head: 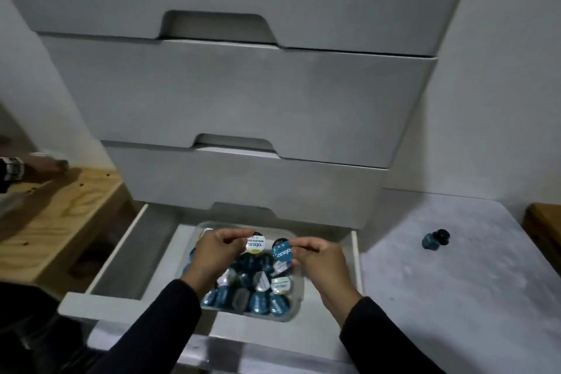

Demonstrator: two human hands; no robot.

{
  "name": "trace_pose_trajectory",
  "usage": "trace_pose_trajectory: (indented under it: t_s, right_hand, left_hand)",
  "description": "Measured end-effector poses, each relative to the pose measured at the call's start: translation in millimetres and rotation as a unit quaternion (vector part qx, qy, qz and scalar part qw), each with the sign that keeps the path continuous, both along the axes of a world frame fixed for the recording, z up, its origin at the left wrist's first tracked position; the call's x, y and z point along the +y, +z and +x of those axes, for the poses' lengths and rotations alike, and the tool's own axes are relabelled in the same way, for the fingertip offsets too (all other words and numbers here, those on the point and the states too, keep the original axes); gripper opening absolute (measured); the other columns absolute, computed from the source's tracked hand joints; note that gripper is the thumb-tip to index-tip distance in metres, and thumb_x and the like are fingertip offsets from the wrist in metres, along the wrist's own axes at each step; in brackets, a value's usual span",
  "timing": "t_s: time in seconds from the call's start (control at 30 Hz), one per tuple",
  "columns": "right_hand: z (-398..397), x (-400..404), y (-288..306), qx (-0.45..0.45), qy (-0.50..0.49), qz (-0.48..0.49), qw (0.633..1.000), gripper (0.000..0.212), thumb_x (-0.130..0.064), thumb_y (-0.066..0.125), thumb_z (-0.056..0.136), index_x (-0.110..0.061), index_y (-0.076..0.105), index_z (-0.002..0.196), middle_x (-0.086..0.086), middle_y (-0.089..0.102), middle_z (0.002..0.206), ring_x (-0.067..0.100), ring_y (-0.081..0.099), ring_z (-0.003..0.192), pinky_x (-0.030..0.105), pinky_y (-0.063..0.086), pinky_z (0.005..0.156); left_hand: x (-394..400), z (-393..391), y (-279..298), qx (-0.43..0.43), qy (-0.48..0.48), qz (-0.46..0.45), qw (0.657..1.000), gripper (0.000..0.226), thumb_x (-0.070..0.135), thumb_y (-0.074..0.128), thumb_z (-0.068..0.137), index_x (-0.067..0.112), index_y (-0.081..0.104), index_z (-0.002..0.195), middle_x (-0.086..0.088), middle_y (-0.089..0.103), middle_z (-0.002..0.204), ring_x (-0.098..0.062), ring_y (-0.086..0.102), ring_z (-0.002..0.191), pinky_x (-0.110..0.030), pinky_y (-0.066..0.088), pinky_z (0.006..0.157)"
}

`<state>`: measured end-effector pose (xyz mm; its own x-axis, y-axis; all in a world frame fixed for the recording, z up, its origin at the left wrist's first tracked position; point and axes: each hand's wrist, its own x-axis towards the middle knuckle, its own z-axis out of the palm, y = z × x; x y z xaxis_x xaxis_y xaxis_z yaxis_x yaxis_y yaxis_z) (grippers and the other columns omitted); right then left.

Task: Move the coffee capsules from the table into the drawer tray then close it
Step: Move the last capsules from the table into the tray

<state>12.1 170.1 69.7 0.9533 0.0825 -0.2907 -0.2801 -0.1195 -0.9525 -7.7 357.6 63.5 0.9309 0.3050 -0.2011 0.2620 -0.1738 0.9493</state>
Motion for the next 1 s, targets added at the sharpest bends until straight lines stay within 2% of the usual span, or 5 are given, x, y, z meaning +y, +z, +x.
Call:
trace_pose_trajectory:
  t_s: [0.2,0.5,0.67,0.83,1.0]
  right_hand:
    - [28.3,55.2,-40.7,0.039,-0.008,-0.096,0.995,0.01,-0.028,0.068,0.069,-0.035,0.073,0.074,-0.007,0.075,0.07,0.012,0.07,0.075,0.039,0.057,0.081]
    - [47.1,82.6,-50.1,0.053,-0.071,-0.164,0.982,0.028,-0.003,0.063,0.075,-0.025,0.071,0.06,-0.001,0.073,0.068,0.017,0.07,0.07,0.04,0.059,0.075]
    - [53.7,90.5,-54.6,0.03,-0.059,-0.195,0.979,0.027,-0.006,0.067,0.079,-0.025,0.067,0.06,0.004,0.072,0.073,0.02,0.069,0.072,0.036,0.058,0.079]
    - [58.0,95.4,-56.3,0.031,-0.039,-0.216,0.975,0.028,-0.005,0.064,0.081,-0.025,0.066,0.06,0.001,0.069,0.068,0.014,0.062,0.064,0.029,0.055,0.071]
    - [60.8,100.5,-57.0,0.036,-0.009,-0.255,0.966,0.029,-0.011,0.063,0.082,-0.027,0.066,0.058,-0.003,0.07,0.075,0.014,0.065,0.074,0.032,0.056,0.079]
  left_hand:
    - [54.6,37.3,-21.2,0.048,-0.035,0.037,0.998,0.018,0.002,0.061,0.085,0.014,0.074,0.088,-0.009,0.074,0.085,-0.006,0.066,0.062,-0.011,0.052,0.054]
    - [70.4,66.4,-51.8,0.1,-0.129,0.073,0.984,0.019,0.01,0.056,0.09,0.02,0.072,0.091,0.007,0.069,0.104,0.005,0.06,0.08,-0.003,0.045,0.063]
    - [74.9,71.9,-59.0,0.111,-0.139,0.114,0.977,0.021,0.006,0.055,0.09,0.015,0.073,0.093,0.0,0.071,0.109,-0.007,0.062,0.093,-0.02,0.046,0.093]
    - [77.3,74.3,-61.0,0.105,-0.148,0.154,0.971,0.02,0.007,0.054,0.091,0.014,0.073,0.092,0.001,0.071,0.103,-0.006,0.063,0.083,-0.011,0.045,0.073]
    - [78.4,72.7,-60.5,0.094,-0.172,0.224,0.955,0.017,0.01,0.057,0.09,0.015,0.072,0.096,0.0,0.069,0.108,-0.008,0.061,0.089,-0.014,0.043,0.085]
